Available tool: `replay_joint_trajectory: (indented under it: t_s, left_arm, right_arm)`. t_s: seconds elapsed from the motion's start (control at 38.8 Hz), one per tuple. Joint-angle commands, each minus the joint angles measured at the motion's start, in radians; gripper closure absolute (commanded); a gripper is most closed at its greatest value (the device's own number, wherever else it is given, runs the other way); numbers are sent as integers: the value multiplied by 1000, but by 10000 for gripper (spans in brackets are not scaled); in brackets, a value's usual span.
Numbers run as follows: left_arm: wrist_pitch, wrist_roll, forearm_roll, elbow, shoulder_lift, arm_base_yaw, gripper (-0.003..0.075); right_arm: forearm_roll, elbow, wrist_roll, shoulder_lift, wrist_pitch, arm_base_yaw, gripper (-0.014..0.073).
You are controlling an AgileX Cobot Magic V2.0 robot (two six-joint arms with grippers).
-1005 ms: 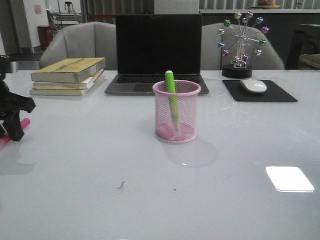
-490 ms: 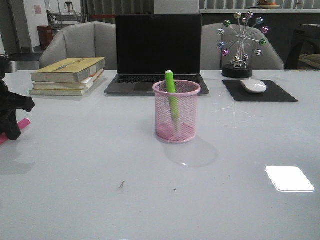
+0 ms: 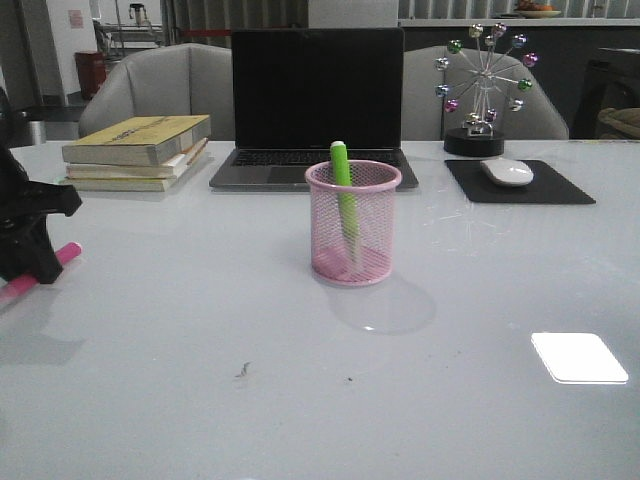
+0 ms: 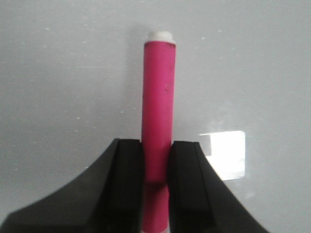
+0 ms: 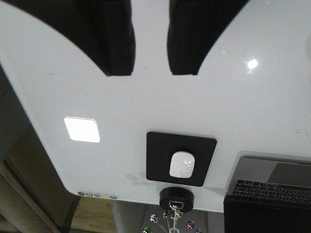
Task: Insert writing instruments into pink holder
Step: 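Lift the pink marker upright with the left gripper over the holder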
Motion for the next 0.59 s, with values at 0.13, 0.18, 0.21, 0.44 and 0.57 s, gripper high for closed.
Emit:
replay_joint_trajectory:
  t_s: [0.13, 0.18, 0.21, 0.44, 0.57]
  left_arm:
    - [-79, 62, -124, -74, -152, -52, 624]
    - [-108, 62, -126, -92, -177, -71, 624]
    - [-126, 62, -128, -102, -189, -84, 624]
    - [-305, 62, -153, -153, -267, -216, 624]
    - [-471, 62, -165, -153, -290, -318, 624]
  right_arm:
    - [-8, -29, -3, -7, -78, -5, 274]
    - [-8, -29, -3, -7, -78, -5, 274]
    - [-8, -29, -3, -7, -78, -5, 274]
    - [-8, -29, -3, -7, -78, -5, 274]
    - [-8, -29, -3, -7, -78, -5, 274]
